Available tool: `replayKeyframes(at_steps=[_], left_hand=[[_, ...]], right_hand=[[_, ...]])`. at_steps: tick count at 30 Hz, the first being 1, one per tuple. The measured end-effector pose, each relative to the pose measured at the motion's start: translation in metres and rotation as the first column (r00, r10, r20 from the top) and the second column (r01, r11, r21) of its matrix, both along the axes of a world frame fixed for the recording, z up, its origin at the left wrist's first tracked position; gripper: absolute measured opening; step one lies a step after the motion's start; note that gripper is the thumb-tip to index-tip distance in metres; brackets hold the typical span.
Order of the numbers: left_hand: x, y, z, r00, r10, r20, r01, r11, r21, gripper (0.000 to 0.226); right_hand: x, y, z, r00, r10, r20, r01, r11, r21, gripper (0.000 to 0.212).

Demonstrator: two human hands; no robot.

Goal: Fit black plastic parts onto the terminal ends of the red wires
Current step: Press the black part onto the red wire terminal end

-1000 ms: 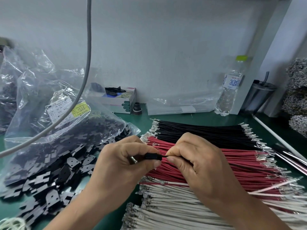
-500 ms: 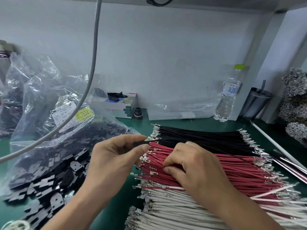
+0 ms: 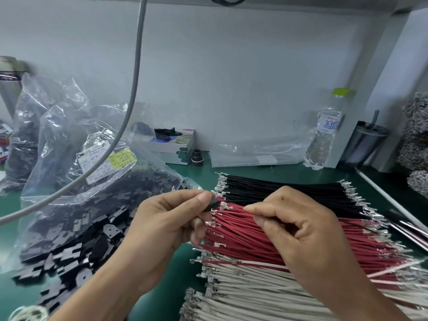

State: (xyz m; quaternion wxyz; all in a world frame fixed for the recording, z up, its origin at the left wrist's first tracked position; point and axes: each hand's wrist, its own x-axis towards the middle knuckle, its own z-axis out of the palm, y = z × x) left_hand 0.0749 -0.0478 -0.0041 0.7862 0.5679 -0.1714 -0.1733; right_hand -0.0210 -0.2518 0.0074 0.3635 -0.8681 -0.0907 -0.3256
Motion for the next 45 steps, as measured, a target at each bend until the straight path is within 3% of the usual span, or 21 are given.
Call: replayKeyframes(at_steps=[12, 18, 22, 28, 36, 39, 41, 45], left_hand=[[-0.001, 0.0, -0.002, 0.985, -0.157, -0.073, 0.156, 0.988, -0.014, 0.043], [0.0, 0.001, -0.003, 0.978, -0.18, -0.106, 0.179, 0.984, -0.015, 0.044], [0.001, 0.002, -0.001, 0.976, -0.19, -0.103, 0.194, 0.98, 0.037, 0.046], [-0.002, 0.003, 0.0, 0.969, -0.204, -0.141, 0.217, 0.972, 0.085, 0.05], [-0.014, -0.007, -0.003, 0.973, -0.125, -0.193, 0.125, 0.992, -0.011, 0.039], [-0.016, -0.008, -0.001, 0.99, -0.095, -0.103, 0.1, 0.994, 0.042, 0.036], [-0.016, -0.009, -0.002, 0.994, -0.036, 0.101, 0.022, 0.99, 0.136, 0.032], [-0.017, -0.005, -0.007, 0.826, -0.01, 0.564, -0.177, 0.945, 0.275, 0.024]], right_hand=[[-0.008, 0.002, 0.003, 0.998, -0.043, 0.048, 0.045, 0.999, -0.029, 0.018], [-0.01, -0.002, 0.004, 0.993, -0.052, 0.102, 0.074, 0.97, -0.231, 0.02], [-0.009, -0.006, 0.004, 0.977, -0.074, 0.201, 0.157, 0.885, -0.438, 0.023], [-0.009, -0.001, 0.001, 0.97, -0.07, 0.232, 0.165, 0.89, -0.425, 0.026], [-0.007, 0.007, -0.006, 0.974, -0.116, 0.197, 0.179, 0.922, -0.344, 0.017], [-0.007, 0.007, -0.007, 0.985, -0.094, 0.142, 0.135, 0.939, -0.315, 0.018], [-0.007, 0.005, -0.005, 0.993, -0.09, 0.081, 0.108, 0.959, -0.262, 0.018], [-0.008, -0.002, -0.001, 0.997, -0.072, 0.0, 0.071, 0.987, -0.147, 0.008]])
